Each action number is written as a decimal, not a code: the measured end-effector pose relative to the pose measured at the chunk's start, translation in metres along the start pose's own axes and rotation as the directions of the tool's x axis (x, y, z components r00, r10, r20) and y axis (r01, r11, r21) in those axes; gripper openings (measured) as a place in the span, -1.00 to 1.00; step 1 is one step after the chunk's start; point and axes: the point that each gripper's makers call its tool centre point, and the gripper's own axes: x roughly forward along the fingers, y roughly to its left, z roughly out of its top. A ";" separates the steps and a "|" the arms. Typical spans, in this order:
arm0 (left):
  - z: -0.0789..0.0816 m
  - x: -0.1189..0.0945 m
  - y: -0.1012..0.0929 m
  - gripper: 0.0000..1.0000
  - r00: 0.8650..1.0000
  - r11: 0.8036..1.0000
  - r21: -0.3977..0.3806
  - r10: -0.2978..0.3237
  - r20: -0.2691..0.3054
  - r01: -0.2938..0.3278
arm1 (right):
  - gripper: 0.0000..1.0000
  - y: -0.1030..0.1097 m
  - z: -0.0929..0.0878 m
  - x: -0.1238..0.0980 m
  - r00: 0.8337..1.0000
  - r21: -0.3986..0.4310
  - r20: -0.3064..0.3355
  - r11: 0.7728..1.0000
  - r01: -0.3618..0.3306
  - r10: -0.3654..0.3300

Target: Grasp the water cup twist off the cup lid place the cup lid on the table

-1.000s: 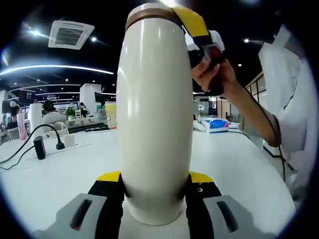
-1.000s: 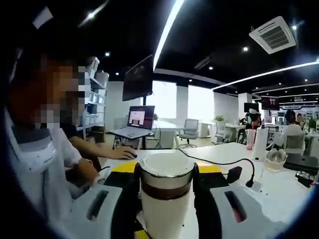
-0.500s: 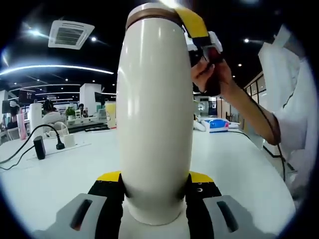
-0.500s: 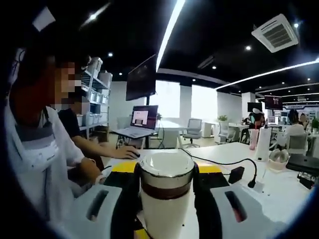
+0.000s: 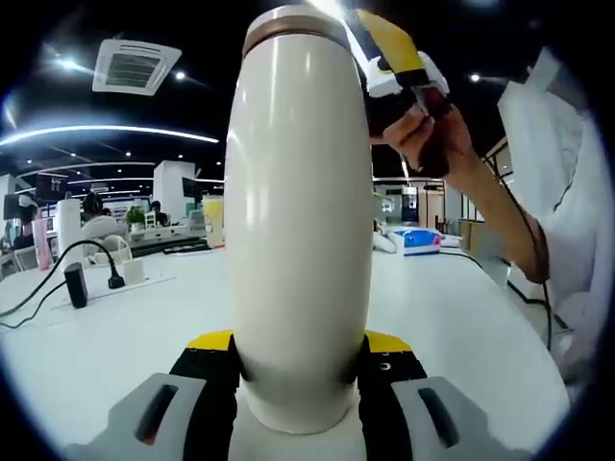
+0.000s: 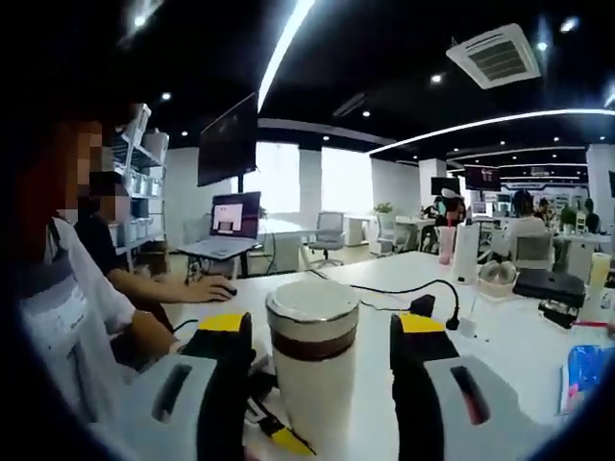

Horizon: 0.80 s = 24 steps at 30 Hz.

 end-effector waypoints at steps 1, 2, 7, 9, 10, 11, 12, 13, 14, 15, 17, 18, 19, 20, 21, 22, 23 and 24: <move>0.000 0.000 0.000 -0.01 1.000 1.000 0.000 0.000 0.000 0.000 | 0.30 0.000 0.000 -0.003 1.000 0.001 0.008 1.000 0.026 -0.026; 0.000 0.000 0.000 -0.01 1.000 1.000 0.000 0.000 0.000 0.000 | 0.32 -0.001 -0.001 -0.005 0.998 -0.006 0.011 0.998 0.055 -0.055; 0.000 0.000 0.000 -0.01 1.000 1.000 0.001 0.001 0.000 -0.001 | 0.29 0.003 -0.009 -0.008 0.983 -0.087 -0.031 0.980 0.177 -0.180; 0.000 0.000 0.000 -0.01 1.000 1.000 0.001 0.000 0.000 0.000 | 0.31 0.009 -0.007 -0.008 0.975 -0.086 -0.007 0.971 0.221 -0.223; 0.000 0.000 0.000 -0.01 1.000 1.000 0.001 0.000 0.000 0.000 | 0.31 0.013 -0.005 -0.008 0.972 -0.082 0.016 0.968 0.236 -0.235; 0.000 0.000 0.000 -0.01 1.000 1.000 0.001 0.000 0.000 0.000 | 0.32 0.016 -0.004 -0.009 0.966 -0.074 0.039 0.964 0.256 -0.254; 0.000 0.000 0.000 -0.01 1.000 1.000 0.000 -0.001 0.000 0.001 | 0.32 0.017 -0.003 -0.010 0.958 -0.071 0.061 0.956 0.286 -0.282; 0.000 0.000 0.000 -0.01 1.000 1.000 0.001 -0.001 0.000 0.001 | 0.33 0.016 -0.001 -0.011 0.941 -0.079 0.086 0.939 0.334 -0.327; 0.000 0.000 0.001 -0.01 1.000 1.000 0.001 0.000 0.000 0.000 | 0.33 0.016 0.001 -0.011 0.930 -0.080 0.103 0.929 0.362 -0.353; 0.000 0.000 0.001 -0.01 1.000 1.000 0.001 0.000 0.000 0.000 | 0.33 0.017 0.003 -0.010 0.923 -0.077 0.118 0.924 0.375 -0.365; 0.000 0.000 0.001 -0.01 1.000 1.000 0.000 0.000 -0.001 0.000 | 0.33 0.021 0.005 -0.007 0.921 -0.061 0.126 0.923 0.379 -0.370; 0.000 0.000 0.001 -0.01 1.000 1.000 0.000 0.000 -0.001 0.000 | 0.33 0.023 0.005 -0.005 0.917 -0.046 0.130 0.922 0.386 -0.377; 0.000 0.000 0.001 -0.01 1.000 1.000 0.000 0.000 -0.001 0.000 | 0.33 0.025 0.007 -0.005 0.912 -0.032 0.140 0.919 0.394 -0.386; 0.000 0.000 0.001 -0.01 1.000 1.000 0.000 0.000 -0.002 0.000 | 0.33 0.025 0.009 -0.005 0.905 -0.022 0.154 0.915 0.404 -0.396; 0.000 0.000 0.001 -0.01 1.000 1.000 0.000 -0.001 -0.002 0.001 | 0.33 0.025 0.011 -0.006 0.895 -0.009 0.170 0.908 0.419 -0.412; 0.000 0.000 0.001 -0.01 1.000 1.000 0.000 -0.001 -0.002 0.001 | 0.32 0.027 0.013 -0.006 0.886 0.003 0.189 0.902 0.431 -0.424; 0.000 0.000 0.001 -0.01 1.000 1.000 0.001 -0.001 -0.002 0.001 | 0.31 0.031 0.015 -0.004 0.881 0.008 0.208 0.901 0.433 -0.425; 0.000 0.000 0.001 -0.01 1.000 1.000 0.001 -0.001 -0.002 0.001 | 0.32 0.035 0.014 -0.002 0.881 0.015 0.214 0.903 0.429 -0.422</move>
